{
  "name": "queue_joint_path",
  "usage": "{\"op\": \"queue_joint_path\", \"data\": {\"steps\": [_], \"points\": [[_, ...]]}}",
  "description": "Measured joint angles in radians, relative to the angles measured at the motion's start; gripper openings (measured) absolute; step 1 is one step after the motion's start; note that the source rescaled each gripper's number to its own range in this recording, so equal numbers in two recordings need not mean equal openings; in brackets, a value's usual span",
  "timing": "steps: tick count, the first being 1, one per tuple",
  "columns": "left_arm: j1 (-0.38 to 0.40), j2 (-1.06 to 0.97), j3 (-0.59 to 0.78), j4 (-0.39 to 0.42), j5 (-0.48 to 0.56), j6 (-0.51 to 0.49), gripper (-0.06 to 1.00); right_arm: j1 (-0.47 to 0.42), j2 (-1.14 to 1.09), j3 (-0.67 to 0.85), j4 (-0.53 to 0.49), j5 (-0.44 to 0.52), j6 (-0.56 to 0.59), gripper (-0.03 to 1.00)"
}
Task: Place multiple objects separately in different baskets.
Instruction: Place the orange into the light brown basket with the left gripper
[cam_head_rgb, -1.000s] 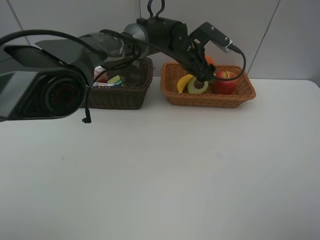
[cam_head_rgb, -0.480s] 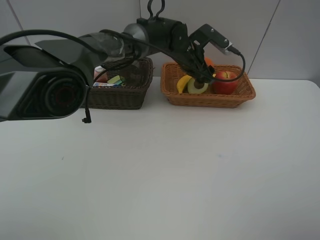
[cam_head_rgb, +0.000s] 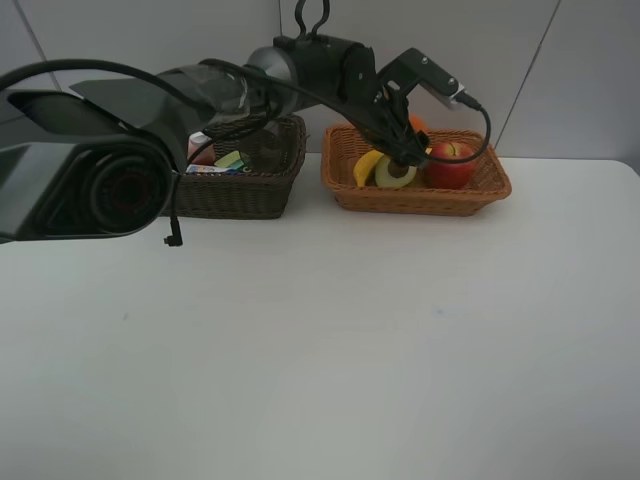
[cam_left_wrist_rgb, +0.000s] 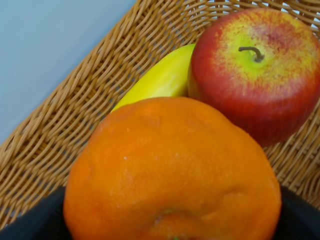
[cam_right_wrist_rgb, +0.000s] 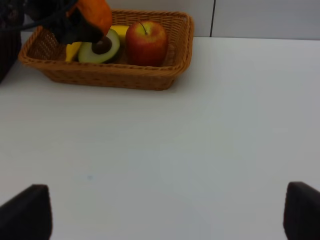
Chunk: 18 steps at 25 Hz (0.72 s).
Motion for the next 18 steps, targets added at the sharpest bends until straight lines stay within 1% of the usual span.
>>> {"op": "queue_joint_path", "data": {"steps": [9,18], "points": [[0.000,0.000,0.000,-0.001,-0.002,0.000,0.95,0.000,0.000,0.000,0.000,0.000,0.000,0.97],[0.000,0.000,0.000,-0.001,0.027,-0.001,0.95,0.000,0.000,0.000,0.000,0.000,0.000,0.97]]}}
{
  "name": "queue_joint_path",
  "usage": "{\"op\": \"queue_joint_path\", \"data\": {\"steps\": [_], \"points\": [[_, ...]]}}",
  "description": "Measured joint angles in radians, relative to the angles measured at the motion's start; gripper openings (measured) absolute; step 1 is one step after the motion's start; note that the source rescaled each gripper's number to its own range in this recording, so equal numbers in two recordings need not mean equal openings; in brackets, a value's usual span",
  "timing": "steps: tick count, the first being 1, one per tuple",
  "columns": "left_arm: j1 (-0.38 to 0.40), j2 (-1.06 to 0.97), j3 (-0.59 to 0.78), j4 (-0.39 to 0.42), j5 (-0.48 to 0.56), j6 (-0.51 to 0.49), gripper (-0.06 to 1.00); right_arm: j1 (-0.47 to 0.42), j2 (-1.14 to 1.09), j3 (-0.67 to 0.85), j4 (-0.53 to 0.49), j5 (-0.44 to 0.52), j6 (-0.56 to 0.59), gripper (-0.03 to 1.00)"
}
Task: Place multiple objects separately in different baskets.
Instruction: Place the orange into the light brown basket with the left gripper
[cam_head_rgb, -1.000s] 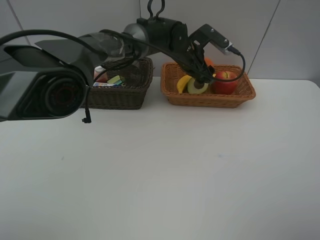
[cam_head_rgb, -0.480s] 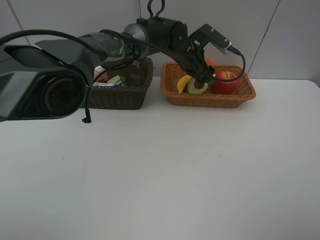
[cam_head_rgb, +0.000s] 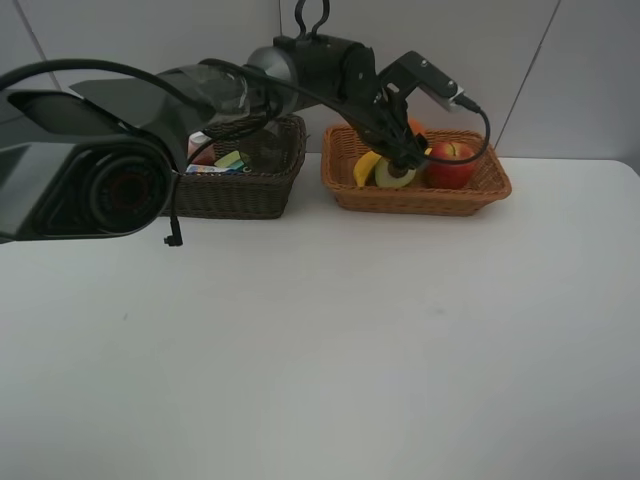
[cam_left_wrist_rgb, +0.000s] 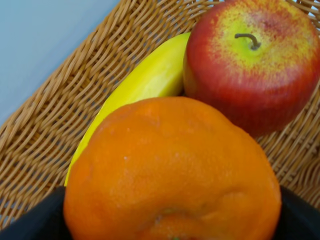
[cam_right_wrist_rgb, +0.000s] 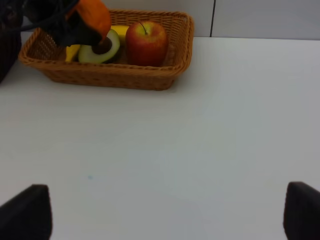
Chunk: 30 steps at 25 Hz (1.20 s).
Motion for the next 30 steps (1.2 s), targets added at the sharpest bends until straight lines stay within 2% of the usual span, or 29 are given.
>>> {"op": "queue_joint_path", "data": {"steps": [7,17,23,30], "points": [[0.000,0.000,0.000,0.000,0.053,0.000,0.95,0.000,0.000,0.000,0.000,0.000,0.000,0.97],[0.000,0.000,0.000,0.003,0.053,0.011,0.95,0.000,0.000,0.000,0.000,0.000,0.000,0.97],[0.000,-0.023,-0.001,0.004,0.043,0.009,1.00,0.000,0.000,0.000,0.000,0.000,0.000,0.97],[0.000,-0.032,-0.002,0.006,0.043,0.009,1.00,0.000,0.000,0.000,0.000,0.000,0.000,0.97]]}}
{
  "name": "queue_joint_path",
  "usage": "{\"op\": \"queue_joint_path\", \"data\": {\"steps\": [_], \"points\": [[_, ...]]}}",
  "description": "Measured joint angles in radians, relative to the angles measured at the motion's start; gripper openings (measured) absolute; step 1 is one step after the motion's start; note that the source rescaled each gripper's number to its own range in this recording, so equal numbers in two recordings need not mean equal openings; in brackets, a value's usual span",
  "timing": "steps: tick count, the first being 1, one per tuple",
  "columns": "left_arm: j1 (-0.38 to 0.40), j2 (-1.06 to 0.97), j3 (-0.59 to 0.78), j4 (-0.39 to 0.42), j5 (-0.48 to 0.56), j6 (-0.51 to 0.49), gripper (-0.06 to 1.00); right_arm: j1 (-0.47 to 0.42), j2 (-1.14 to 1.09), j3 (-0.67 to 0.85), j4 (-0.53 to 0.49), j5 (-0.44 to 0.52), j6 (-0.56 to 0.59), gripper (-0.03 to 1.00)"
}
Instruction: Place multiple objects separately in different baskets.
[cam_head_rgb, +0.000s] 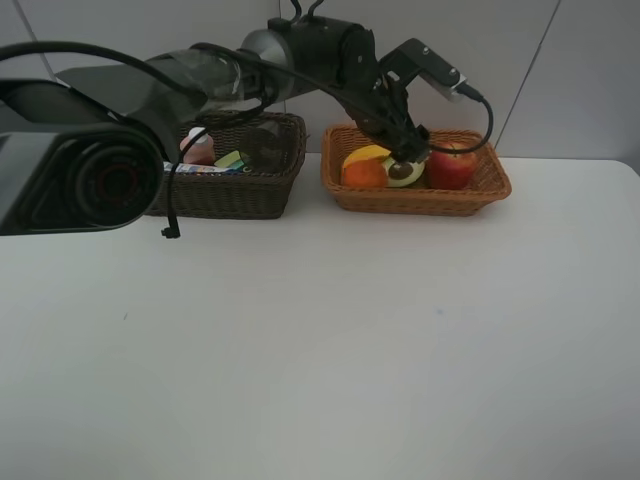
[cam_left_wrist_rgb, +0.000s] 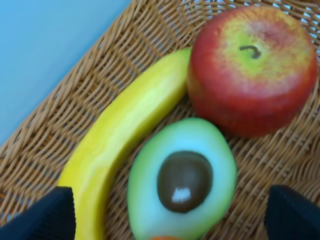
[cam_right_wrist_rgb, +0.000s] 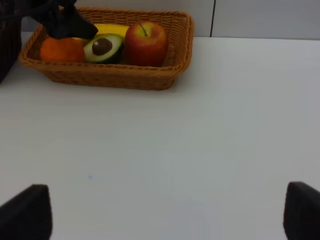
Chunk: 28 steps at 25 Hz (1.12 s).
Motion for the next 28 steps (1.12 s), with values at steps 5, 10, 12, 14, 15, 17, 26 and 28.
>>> {"op": "queue_joint_path", "data": {"steps": [5,10,12,14,15,17,26,28], "points": [[0.000,0.000,0.000,0.001,0.001,0.000,1.00,0.000,0.000,0.000,0.000,0.000,0.000,0.97],[0.000,0.000,0.000,0.001,0.006,0.000,1.00,0.000,0.000,0.000,0.000,0.000,0.000,0.97],[0.000,0.000,0.000,0.001,0.018,0.000,1.00,0.000,0.000,0.000,0.000,0.000,0.000,0.97],[0.000,0.000,0.000,0.001,0.040,0.000,1.00,0.000,0.000,0.000,0.000,0.000,0.000,0.97],[0.000,-0.001,0.000,0.001,0.057,-0.001,1.00,0.000,0.000,0.000,0.000,0.000,0.000,0.97],[0.000,-0.008,0.000,0.001,0.097,-0.006,1.00,0.000,0.000,0.000,0.000,0.000,0.000,0.97],[0.011,-0.124,0.000,-0.014,0.313,-0.016,1.00,0.000,0.000,0.000,0.000,0.000,0.000,0.97],[0.016,-0.152,0.000,-0.015,0.362,-0.016,1.00,0.000,0.000,0.000,0.000,0.000,0.000,0.97]]}}
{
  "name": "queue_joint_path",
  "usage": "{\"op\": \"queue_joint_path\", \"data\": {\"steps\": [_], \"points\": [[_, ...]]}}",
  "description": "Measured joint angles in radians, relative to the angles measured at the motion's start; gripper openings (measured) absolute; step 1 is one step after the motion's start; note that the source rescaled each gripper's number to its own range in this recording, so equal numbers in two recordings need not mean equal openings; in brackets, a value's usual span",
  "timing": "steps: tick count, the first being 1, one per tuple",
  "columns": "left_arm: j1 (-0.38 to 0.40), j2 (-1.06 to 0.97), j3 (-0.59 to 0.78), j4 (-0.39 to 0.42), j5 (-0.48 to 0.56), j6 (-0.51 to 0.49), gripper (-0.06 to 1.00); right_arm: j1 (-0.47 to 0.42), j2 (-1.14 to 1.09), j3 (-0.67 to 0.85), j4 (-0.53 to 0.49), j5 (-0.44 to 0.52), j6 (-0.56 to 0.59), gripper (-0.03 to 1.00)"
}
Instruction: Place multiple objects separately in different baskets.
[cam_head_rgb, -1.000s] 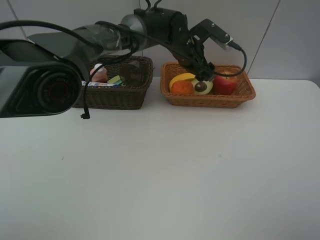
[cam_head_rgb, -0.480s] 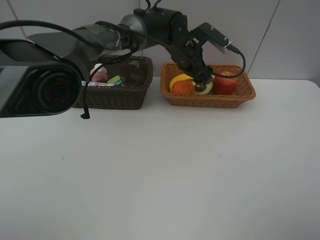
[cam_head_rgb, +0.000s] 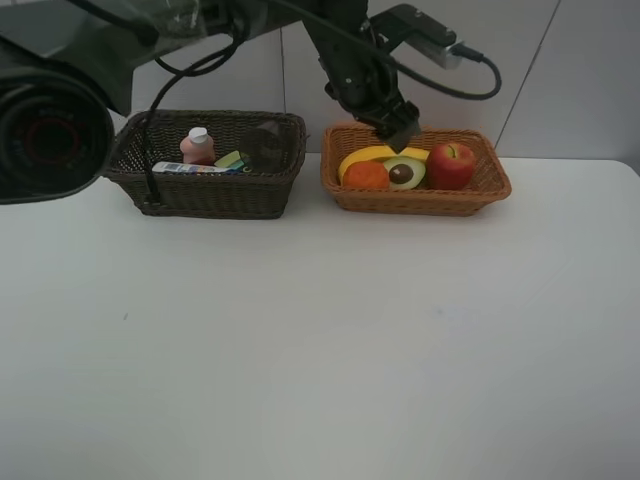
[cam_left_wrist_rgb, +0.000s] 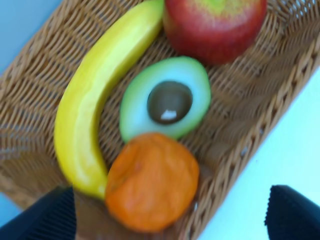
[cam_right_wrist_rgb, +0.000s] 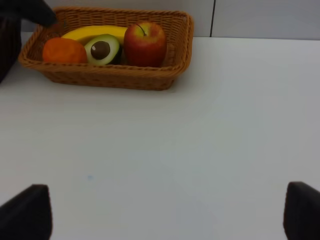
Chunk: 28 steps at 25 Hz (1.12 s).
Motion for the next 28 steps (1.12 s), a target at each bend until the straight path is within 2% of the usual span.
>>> {"op": "queue_joint_path", "data": {"steps": [7,17,21,28], "points": [[0.019,-0.087,0.000,0.002,0.194,-0.019,1.00,0.000,0.000,0.000,0.000,0.000,0.000,0.97],[0.021,-0.230,0.022,-0.011,0.214,-0.049,1.00,0.000,0.000,0.000,0.000,0.000,0.000,0.97],[0.019,-0.349,0.175,-0.016,0.214,-0.052,1.00,0.000,0.000,0.000,0.000,0.000,0.000,0.97],[0.032,-0.640,0.591,0.009,0.217,-0.052,1.00,0.000,0.000,0.000,0.000,0.000,0.000,0.97]]}}
